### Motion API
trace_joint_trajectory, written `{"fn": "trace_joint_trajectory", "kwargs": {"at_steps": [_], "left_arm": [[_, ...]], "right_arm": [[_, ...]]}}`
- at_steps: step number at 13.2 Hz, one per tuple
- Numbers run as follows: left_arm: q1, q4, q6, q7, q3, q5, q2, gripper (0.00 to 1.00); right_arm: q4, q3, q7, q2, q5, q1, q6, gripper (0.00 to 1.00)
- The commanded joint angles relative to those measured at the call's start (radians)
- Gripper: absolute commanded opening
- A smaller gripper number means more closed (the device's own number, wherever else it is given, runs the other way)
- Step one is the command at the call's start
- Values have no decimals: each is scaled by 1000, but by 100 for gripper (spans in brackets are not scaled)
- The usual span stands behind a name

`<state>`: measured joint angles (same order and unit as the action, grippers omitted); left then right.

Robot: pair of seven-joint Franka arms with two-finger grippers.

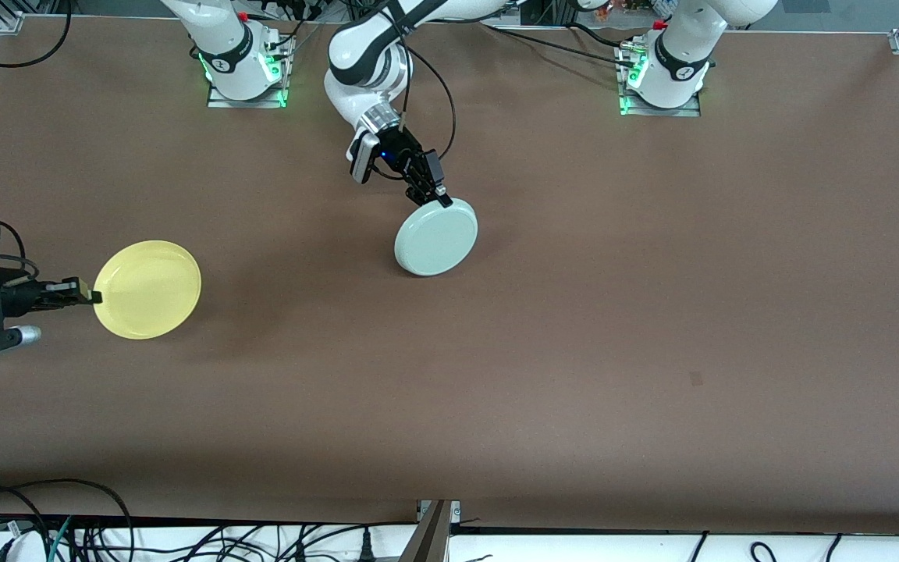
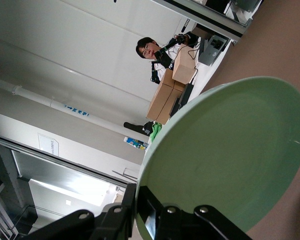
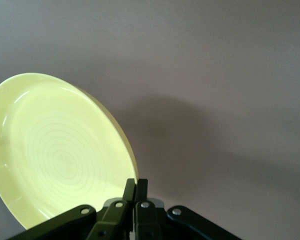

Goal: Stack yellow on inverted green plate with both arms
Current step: 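Lower the inverted green plate onto the table center with the left gripper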

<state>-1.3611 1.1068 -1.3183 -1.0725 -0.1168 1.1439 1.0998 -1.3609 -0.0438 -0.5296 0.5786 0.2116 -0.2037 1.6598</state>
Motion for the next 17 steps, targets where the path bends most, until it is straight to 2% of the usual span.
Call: {"fn": "trace_joint_trajectory", "kwargs": {"at_steps": [1,3,4,9,10,11,13,17], "left_arm": [[11,-39,2,16,-6,31,26,0],[16,-38,2,25,-6,31,29,0],[22,-38,2,25,-4,28,28,12],[28,-36,-7,23,3,4,28,54],[33,-45,-9,16,3,-38,23,73],[39,-50,-31,6,3,-85,17,100],[42,-53,-110,6,5,-137,11,100],[123,-73,-238,6,5,-393,-75,100]], "right_arm": [[61,2,-12,-9,6,-5,-86,0],[103,2,-6,-10,6,-5,-142,0],[117,2,-4,-13,6,-5,-167,0],[120,4,-3,-42,8,-3,-201,0],[118,4,-3,-49,8,-3,-203,0],[118,4,0,-54,6,-3,-224,0],[118,5,29,-59,9,-2,-244,0],[112,2,130,-66,0,39,-245,0]]}}
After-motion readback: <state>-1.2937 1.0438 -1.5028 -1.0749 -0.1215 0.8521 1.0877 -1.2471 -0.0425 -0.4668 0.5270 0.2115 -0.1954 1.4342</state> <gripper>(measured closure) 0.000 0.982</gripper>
